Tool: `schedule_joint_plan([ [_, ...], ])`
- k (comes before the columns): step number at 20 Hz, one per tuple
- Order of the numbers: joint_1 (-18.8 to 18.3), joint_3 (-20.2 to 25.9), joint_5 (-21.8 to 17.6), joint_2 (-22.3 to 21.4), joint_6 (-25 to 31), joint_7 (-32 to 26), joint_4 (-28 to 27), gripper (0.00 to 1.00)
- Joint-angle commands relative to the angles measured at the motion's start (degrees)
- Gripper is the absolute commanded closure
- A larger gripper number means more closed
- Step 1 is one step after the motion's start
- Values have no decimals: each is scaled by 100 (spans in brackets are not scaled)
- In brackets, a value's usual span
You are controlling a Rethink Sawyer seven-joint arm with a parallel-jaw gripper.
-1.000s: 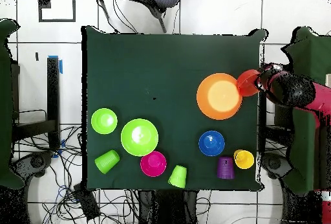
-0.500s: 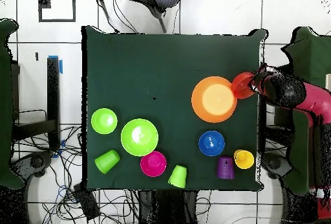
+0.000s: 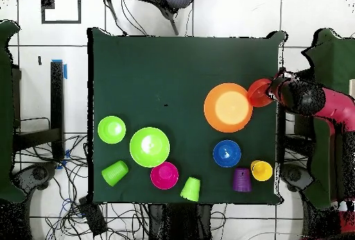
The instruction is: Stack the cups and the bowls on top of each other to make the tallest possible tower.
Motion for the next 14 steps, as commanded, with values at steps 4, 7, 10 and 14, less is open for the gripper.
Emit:
schedule_joint_plan([
  [4,346,-524,-588,-314,220,-1407,-59,100],
  [7,357,-555,-612,-334,196,-1438,-59,100],
  [10,369,-577,-640,-373,211,-1446,-36,100],
  [14,373,-632,-620,-381,273,-1320,30,100],
])
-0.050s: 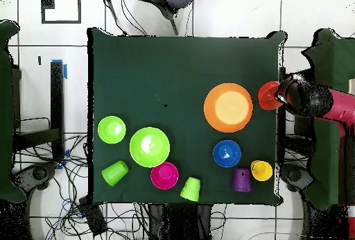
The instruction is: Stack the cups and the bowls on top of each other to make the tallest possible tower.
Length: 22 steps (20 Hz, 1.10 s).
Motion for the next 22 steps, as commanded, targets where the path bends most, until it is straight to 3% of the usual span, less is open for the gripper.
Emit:
schedule_joint_plan([
  [1,337,-412,-393,-65,297,-1261,62,100],
  [8,253,-453,-145,128,408,-1018,164,100],
  [22,79,-274,293,355,574,-1151,318,100],
])
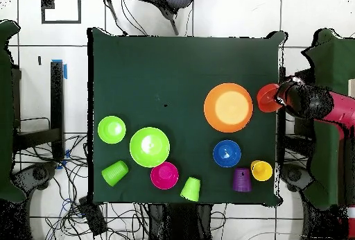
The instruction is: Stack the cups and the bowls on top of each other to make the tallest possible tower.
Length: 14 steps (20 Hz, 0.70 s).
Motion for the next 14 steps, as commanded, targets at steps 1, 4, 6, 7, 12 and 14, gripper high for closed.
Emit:
schedule_joint_plan([
  [1,103,-211,149,271,613,-1162,320,100],
  [4,45,-191,289,288,733,-1264,386,100],
  [6,-13,-171,386,310,831,-1372,410,100],
  [7,-41,-162,430,320,879,-1423,413,100],
  [12,-170,-104,647,405,1145,-1688,413,100],
  [14,-231,-75,754,444,1312,-1786,450,100],
])
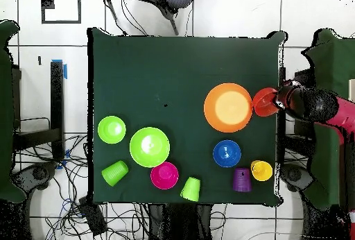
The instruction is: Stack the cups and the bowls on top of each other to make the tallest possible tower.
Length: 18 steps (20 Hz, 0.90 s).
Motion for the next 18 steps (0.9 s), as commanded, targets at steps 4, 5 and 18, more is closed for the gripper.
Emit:
schedule_joint_plan([
  [4,-108,-78,229,393,996,-1728,416,100],
  [5,-123,-72,233,382,987,-1712,453,100],
  [18,-305,120,285,467,712,-1573,759,100],
])
